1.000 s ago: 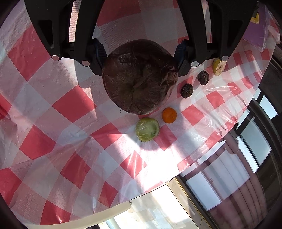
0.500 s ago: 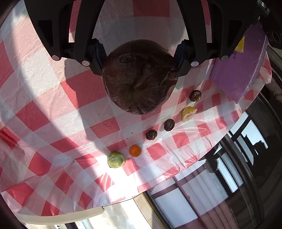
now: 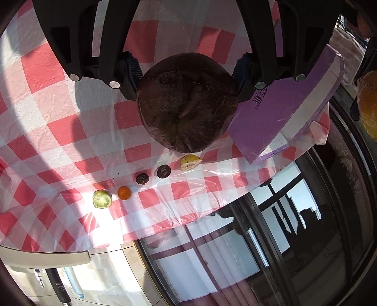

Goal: Organize fruits
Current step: 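Carry the apple and wrapped pear half into the white box and release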

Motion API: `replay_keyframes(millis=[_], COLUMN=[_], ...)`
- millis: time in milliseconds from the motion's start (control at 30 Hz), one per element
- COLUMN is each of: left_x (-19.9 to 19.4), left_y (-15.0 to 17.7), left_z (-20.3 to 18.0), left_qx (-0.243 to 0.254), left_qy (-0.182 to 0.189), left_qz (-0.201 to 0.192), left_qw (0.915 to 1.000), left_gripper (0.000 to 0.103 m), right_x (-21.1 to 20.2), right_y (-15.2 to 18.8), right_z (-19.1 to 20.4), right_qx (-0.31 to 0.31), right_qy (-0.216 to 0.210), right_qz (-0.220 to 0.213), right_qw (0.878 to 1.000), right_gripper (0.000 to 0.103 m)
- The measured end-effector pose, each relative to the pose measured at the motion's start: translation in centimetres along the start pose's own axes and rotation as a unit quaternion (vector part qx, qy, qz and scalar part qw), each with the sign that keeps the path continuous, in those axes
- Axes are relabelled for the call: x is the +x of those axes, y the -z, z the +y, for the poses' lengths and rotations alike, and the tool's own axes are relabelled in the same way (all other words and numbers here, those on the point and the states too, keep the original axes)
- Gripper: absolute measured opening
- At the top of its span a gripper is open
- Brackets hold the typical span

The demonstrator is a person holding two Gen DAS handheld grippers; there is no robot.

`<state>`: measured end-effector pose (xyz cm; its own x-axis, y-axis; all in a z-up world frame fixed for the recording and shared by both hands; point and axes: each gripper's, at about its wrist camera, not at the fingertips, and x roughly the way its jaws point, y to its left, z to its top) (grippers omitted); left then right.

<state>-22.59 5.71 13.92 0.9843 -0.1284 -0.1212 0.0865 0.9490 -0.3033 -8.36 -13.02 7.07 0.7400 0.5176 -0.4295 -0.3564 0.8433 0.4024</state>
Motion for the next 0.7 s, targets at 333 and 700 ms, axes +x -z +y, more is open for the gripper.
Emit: replay_keyframes(millis=[333, 700], left_x=[-4.5, -2.7], left_y=[-2.1, -0.9], left_z=[10.0, 15.8], left_qx=[-0.014, 0.014], left_qy=[-0.173, -0.289], left_qz=[0.002, 0.095], left_qw=[0.9849, 0.9525], left_gripper=[0.065, 0.065], right_x=[-0.6, 4.7], right_y=[0.1, 3.2], right_z=[11.6, 20.9], right_qx=[-0.09, -0.22], right_qy=[-0.11, -0.096], right_qz=[-0.013, 0.062], right_qw=[0.99, 0.969], right_gripper=[0.062, 0.062])
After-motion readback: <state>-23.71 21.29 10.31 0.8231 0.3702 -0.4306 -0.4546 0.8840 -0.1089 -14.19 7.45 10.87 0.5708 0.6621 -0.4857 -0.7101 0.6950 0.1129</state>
